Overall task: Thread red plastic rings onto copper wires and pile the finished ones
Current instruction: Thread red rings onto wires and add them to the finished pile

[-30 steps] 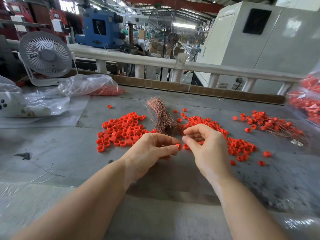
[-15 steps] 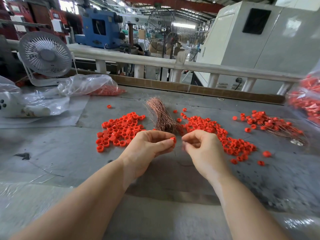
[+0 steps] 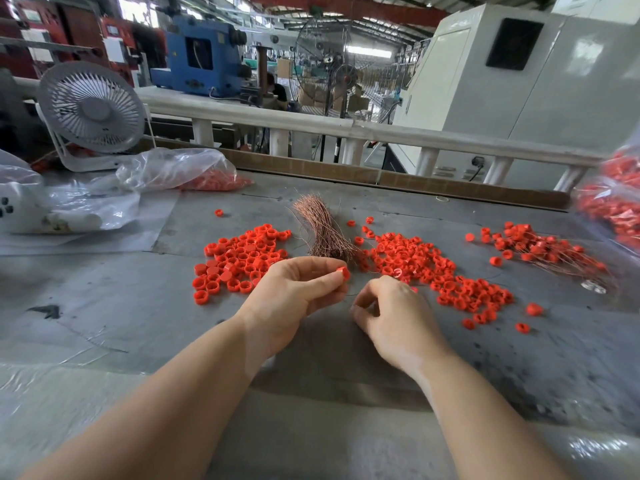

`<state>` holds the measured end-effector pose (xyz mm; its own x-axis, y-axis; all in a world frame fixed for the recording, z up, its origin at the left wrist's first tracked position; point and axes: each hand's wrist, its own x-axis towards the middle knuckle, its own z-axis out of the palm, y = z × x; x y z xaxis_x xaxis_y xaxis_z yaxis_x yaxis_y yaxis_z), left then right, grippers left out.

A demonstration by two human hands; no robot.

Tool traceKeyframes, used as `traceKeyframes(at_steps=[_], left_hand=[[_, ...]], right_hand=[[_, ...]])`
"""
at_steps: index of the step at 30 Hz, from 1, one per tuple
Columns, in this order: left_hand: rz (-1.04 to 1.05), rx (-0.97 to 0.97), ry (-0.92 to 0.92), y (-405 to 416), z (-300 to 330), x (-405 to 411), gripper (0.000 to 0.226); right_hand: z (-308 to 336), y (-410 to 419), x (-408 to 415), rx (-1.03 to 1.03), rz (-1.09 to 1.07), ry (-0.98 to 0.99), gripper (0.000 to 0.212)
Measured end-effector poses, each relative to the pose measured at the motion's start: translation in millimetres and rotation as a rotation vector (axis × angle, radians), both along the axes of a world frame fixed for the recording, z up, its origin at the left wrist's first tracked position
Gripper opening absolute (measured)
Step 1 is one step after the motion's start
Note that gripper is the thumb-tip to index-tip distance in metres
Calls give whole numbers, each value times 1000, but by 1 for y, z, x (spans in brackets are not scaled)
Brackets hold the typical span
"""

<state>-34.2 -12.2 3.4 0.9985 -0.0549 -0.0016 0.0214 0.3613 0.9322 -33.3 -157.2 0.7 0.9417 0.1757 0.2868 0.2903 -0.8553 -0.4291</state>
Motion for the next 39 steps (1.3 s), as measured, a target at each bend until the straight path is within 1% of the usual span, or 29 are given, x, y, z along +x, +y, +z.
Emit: traceKeyframes(at_steps=[1,5,7,9,17,20,21,24,27,32,36,39], left_hand=[[-3,-21,3,0,1,0,14],[-11,-103,20,2,3,0,17],[-23,-127,32,2,4,0,16],[-36,-158,47,2,4,0,16],[-65,-183,69,2,6,-1,19],[-77,-199,84,2,7,-2,19],[-81,-202,92,2,7,-3,20],[-89,-211,111,1,8,-3,20],[-96,-230,123,1,8,-3,18],[-105,-159,80,1,6,-4,28],[-97,-110,60,0,5,-4,30],[-87,-89,47,1,4,-3,29]], right_hand=[[-1,0,1,49,-6,-31,5],[1,-3,3,409,-16,-92,16],[2,-3,4,483,20,-117,19],[3,-2,4,510,52,-131,19],[5,0,2,513,162,-206,19],[4,1,1,510,164,-230,27],[3,1,1,505,161,-232,26],[2,0,2,479,149,-238,16],[2,0,2,414,156,-294,12],[2,0,-1,374,160,-361,11],[3,1,-2,364,176,-395,21],[3,1,-2,345,191,-402,23]])
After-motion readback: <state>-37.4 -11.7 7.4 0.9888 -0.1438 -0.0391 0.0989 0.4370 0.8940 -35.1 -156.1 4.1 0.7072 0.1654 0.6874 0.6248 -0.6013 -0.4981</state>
